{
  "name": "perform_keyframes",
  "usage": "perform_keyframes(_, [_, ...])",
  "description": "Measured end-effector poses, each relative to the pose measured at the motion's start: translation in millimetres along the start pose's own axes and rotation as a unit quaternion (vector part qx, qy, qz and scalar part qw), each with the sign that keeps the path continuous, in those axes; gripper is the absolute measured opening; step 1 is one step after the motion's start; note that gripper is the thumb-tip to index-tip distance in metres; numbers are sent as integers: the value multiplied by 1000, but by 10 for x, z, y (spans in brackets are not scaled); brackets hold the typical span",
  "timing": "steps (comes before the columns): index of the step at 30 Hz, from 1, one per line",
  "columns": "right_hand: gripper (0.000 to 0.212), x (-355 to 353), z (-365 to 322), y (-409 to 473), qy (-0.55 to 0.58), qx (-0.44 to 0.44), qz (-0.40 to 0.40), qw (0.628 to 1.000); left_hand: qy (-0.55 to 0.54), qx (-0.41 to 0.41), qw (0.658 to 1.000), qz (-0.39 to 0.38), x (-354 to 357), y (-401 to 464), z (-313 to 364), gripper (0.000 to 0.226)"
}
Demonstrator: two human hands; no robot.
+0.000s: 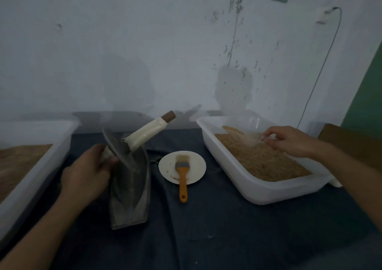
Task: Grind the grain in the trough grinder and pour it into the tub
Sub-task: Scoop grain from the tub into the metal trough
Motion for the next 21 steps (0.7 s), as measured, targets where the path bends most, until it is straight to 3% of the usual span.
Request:
perform_keyframes(5, [9, -121, -156, 9, 19, -32, 10, 999, -42, -6, 999, 0, -72, -1, 25, 31])
perform_keyframes(11, [12, -132, -653, 64, 27, -106, -4, 994, -66, -22, 997, 24, -53, 75, -102, 15])
perform_keyframes(21, [15, 263, -1602, 369, 20, -214, -82, 973, -120, 4, 991, 54, -76, 117, -153, 9])
Point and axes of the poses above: each hand's wrist, its own y-axis towards the middle knuckle, its own x-axis out of the palm, z = x × y, the point moved 3 cm from there along y, towards the middle knuckle, and after that the axes turned 12 degrees about -y, right-handed, at the moved point
